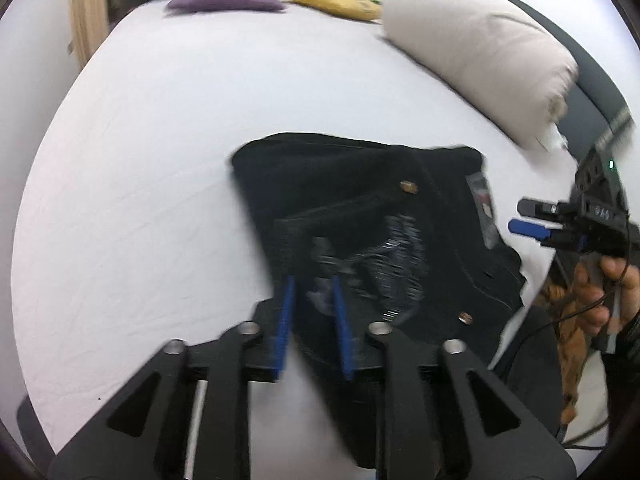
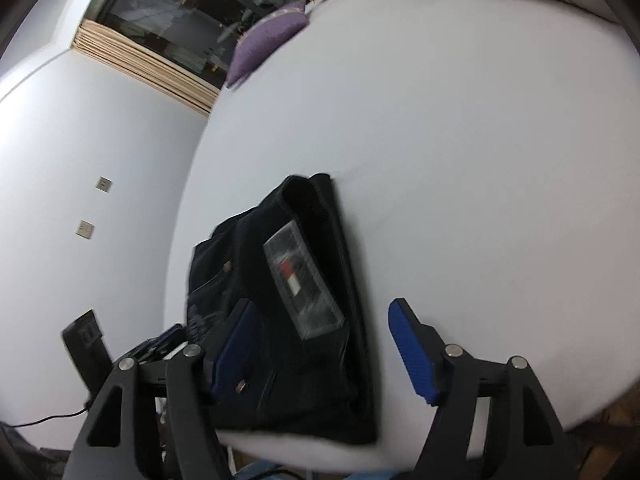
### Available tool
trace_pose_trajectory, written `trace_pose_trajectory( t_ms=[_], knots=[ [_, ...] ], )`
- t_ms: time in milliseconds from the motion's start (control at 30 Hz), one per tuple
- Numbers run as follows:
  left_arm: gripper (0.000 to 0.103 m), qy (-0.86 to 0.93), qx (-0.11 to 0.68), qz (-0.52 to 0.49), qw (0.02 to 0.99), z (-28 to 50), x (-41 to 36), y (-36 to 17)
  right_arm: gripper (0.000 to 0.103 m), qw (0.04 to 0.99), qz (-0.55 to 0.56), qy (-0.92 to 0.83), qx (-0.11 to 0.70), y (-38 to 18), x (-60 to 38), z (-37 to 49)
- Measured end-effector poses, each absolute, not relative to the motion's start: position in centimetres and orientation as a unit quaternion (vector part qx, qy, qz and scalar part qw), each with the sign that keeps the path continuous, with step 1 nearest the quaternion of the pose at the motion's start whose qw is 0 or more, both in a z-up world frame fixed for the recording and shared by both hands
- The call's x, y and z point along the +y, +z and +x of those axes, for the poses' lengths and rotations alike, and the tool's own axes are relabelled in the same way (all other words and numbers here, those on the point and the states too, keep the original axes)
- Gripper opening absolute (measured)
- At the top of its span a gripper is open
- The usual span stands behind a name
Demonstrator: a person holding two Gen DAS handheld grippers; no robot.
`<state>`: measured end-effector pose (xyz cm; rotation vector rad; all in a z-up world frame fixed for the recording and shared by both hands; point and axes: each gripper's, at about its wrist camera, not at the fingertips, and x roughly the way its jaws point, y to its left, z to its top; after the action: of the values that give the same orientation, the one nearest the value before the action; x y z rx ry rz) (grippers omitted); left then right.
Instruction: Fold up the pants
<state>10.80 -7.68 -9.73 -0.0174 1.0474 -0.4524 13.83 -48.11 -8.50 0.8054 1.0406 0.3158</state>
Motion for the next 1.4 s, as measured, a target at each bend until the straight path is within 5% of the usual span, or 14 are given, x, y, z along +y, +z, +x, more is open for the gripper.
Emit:
trace_pose_trajectory(
  t_ms=[67,233,367,467,767,1133,1400],
  knots=[
    [0.076,-0.204,0.512,-0.045,0.833,11.8,-6.4,-10.8,0.073,0.77,0.361,0.146,0.506,-9.7,-47.7,15.3],
    [0.078,-0.228,0.55,-0.12,0.794,14.0,-5.6,-13.5,0.075,0.759,0.376,0.171,0.503,-11.1,-47.1,16.7],
    [0.077,-0.262,0.563,-0.14,0.771,15.5,-7.2,-14.2,0.06,0.75,0.359,0.201,0.518,-11.5,-45.3,17.6],
    [0.056,-0.268,0.574,-0.139,0.761,16.4,-8.0,-14.8,0.045,0.745,0.371,0.198,0.518,-11.9,-45.3,17.8],
    [0.027,-0.277,0.567,-0.143,0.762,16.9,-7.1,-13.8,0.02,0.785,0.321,0.176,0.5,-7.6,-43.4,17.0],
    [0.024,-0.269,0.5,-0.134,0.812,22.9,0.8,-6.2,0.019,0.785,0.347,0.241,0.453,-2.4,-39.6,24.3],
    [0.025,-0.215,0.497,-0.105,0.834,30.7,6.1,-7.4,0.019,0.748,0.387,0.25,0.477,-6.5,-35.4,34.6]
  ],
)
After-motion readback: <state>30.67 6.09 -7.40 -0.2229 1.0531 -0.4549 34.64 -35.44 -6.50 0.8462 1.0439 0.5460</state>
